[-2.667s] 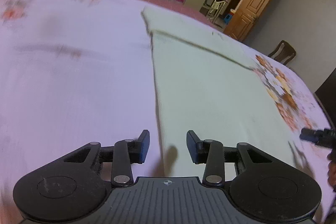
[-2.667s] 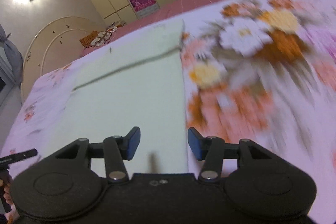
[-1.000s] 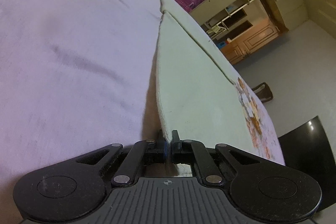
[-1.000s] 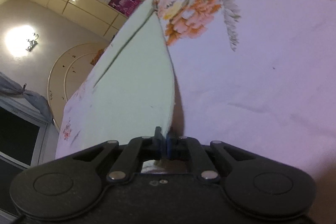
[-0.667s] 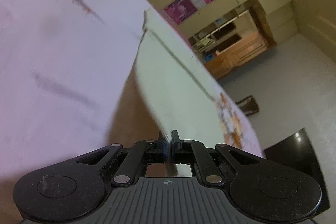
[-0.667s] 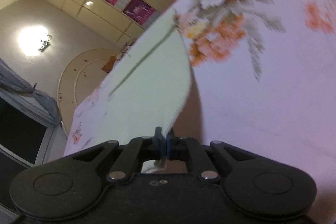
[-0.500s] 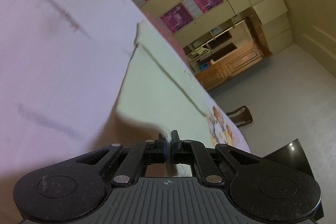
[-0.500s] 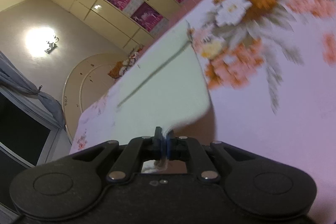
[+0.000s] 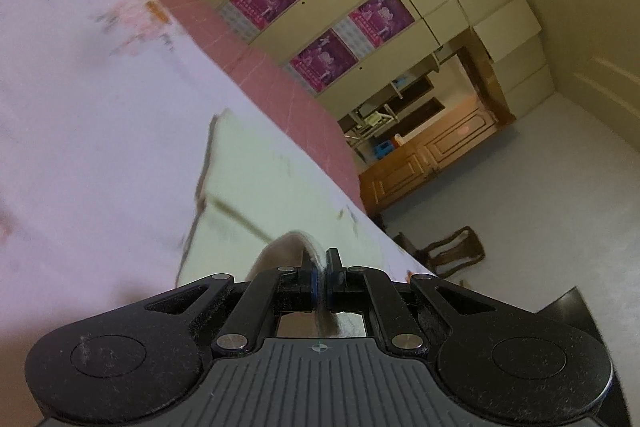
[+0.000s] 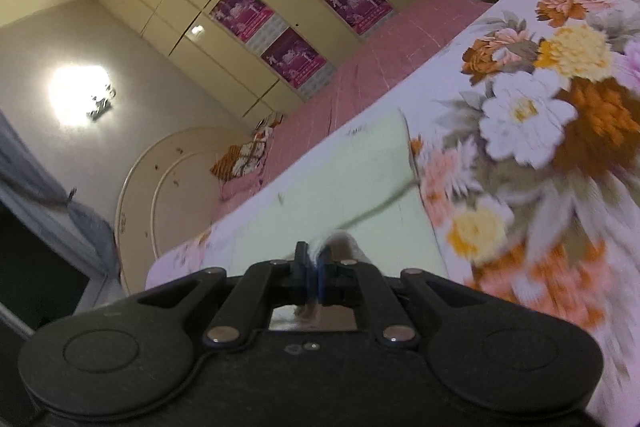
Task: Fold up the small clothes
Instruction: 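Lift the hem with both grippers and fold it over toward the collar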
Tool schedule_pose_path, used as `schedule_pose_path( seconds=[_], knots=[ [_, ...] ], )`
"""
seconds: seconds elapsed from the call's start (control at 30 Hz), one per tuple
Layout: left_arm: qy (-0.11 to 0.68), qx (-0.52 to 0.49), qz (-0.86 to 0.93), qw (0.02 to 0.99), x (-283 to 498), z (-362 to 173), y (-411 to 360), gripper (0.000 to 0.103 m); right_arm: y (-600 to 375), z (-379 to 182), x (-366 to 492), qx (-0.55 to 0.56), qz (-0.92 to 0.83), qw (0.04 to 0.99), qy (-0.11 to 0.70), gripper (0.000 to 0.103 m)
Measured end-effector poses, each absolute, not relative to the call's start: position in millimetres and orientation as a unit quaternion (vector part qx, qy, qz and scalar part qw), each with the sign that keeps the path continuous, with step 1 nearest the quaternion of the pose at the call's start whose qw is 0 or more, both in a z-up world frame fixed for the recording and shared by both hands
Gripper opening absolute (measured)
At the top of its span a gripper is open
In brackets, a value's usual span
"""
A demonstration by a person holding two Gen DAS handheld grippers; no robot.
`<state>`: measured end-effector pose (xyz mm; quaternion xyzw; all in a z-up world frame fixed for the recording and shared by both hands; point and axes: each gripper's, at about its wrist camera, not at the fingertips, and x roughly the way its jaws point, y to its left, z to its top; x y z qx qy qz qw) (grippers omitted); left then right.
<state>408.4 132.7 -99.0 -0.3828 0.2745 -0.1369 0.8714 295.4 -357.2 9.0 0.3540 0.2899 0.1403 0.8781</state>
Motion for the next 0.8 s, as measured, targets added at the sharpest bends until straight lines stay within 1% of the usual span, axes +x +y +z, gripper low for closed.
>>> schedule_pose_path(
  seconds=[0.23, 0.47, 0.8],
  knots=[
    [0.298, -0.358, -0.126, 0.876, 500, -116, 124, 0.004, -359, -14, 383, 0.352, 0.133, 0.874, 0.307, 0.004],
    [0.306, -0.358, -0.113, 0.875, 579, -137, 123, 0.004, -365, -42, 458, 0.355, 0.130, 0.865, 0.330, 0.004],
    [0.327, -0.337, -0.112, 0.876, 654, -169, 116, 0.004, -356, -69, 541, 0.342, 0.133, 0.863, 0.348, 0.005]
  ],
)
